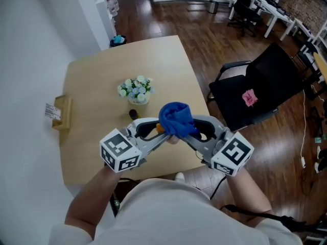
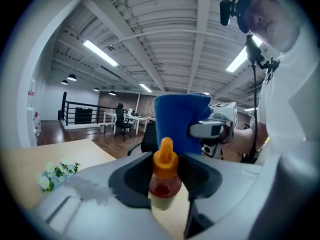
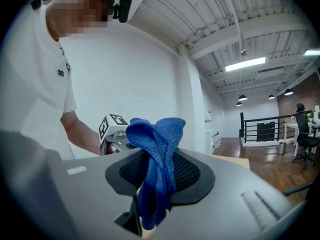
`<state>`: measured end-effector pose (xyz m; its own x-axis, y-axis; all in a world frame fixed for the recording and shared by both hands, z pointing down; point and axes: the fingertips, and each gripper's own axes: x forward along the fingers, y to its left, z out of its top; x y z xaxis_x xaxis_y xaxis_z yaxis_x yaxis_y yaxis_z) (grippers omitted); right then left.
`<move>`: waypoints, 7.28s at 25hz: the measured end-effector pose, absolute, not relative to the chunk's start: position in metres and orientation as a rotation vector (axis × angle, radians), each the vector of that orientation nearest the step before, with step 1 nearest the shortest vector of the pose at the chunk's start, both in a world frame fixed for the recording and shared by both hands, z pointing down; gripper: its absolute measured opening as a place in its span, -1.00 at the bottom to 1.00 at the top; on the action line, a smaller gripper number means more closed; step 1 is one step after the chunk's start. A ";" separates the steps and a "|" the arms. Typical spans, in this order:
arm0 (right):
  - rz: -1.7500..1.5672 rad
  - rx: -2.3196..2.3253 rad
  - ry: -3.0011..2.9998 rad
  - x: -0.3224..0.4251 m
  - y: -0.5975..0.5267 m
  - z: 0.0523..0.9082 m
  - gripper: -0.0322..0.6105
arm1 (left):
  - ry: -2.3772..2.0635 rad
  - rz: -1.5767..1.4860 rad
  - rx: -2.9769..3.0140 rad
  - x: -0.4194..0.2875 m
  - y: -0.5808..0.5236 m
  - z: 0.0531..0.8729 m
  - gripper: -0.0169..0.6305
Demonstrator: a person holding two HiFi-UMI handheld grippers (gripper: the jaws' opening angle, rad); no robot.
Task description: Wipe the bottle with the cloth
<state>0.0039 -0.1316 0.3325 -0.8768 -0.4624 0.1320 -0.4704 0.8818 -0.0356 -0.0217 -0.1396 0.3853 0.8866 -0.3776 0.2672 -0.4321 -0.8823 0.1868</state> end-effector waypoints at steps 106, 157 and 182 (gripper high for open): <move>-0.068 0.833 -2.878 0.013 -0.143 0.300 -0.51 | -0.649 0.177 2.741 -0.026 -0.138 0.321 -0.46; 0.332 0.954 -2.638 0.042 -0.149 0.463 -0.52 | -0.630 0.152 2.784 -0.040 -0.162 0.298 -0.46; 0.518 1.333 -2.529 0.204 -0.077 0.458 -0.52 | -0.961 0.545 2.733 0.039 -0.266 0.487 -0.45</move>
